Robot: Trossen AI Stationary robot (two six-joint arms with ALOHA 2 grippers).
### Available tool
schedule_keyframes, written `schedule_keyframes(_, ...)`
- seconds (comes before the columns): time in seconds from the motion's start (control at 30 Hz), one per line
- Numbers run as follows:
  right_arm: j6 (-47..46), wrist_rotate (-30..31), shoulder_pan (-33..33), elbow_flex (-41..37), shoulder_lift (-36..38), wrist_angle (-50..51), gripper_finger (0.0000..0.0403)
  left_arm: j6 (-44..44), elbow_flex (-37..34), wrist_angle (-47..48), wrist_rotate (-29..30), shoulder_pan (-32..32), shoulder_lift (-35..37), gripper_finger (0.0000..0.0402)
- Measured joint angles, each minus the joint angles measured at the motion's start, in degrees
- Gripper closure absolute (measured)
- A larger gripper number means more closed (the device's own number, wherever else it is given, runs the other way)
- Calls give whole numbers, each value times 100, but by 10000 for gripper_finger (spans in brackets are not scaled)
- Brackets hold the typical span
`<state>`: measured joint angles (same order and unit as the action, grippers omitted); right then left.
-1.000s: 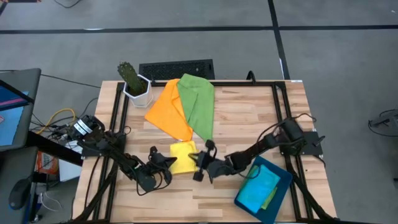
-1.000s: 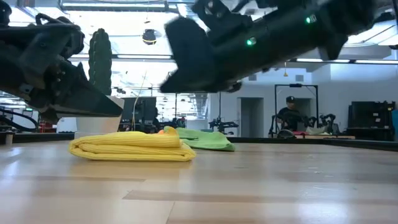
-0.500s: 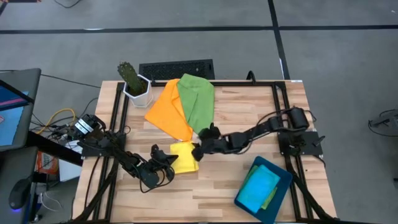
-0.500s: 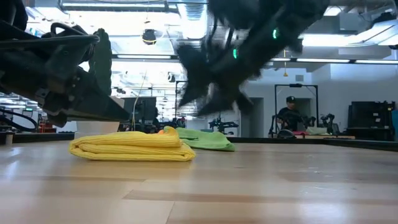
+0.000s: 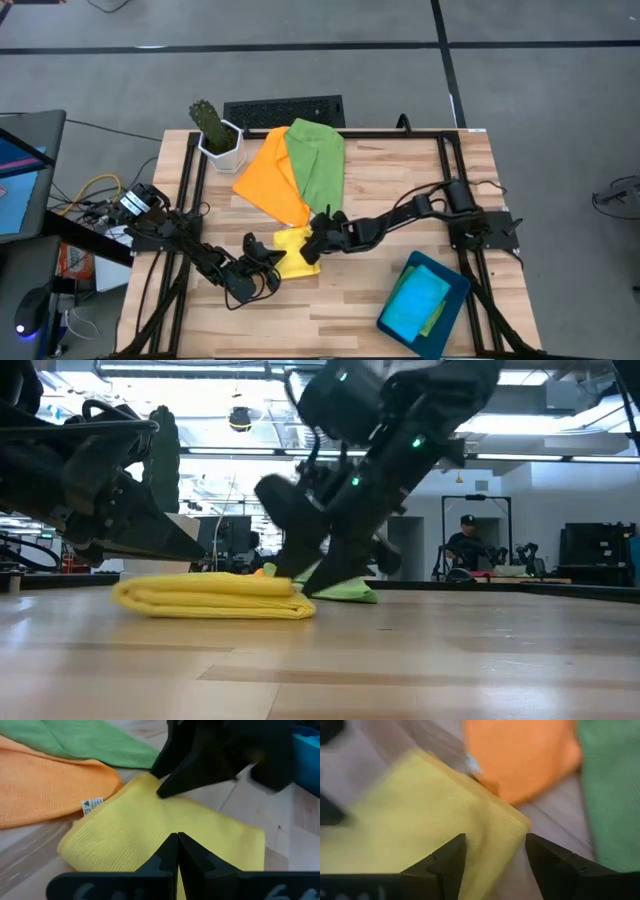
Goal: Fold microfiber towels
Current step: Put the folded yellow microfiber towel into the blue bin
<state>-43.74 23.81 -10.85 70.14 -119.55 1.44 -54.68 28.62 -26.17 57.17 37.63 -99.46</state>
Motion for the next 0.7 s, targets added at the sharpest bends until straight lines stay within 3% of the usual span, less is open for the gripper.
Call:
schedule_keyframes(0.37,-332,-139,13,506,-419,453,187,65,0,17,49,0,0,401)
schedule_keyframes(0.47,-247,-244,29,579,-402,684,233,66,0,19,52,0,0,401)
schedule_keyframes(0.7,-139,-503,24,587,-377,707,383,316,0,-12,63,0,0,401)
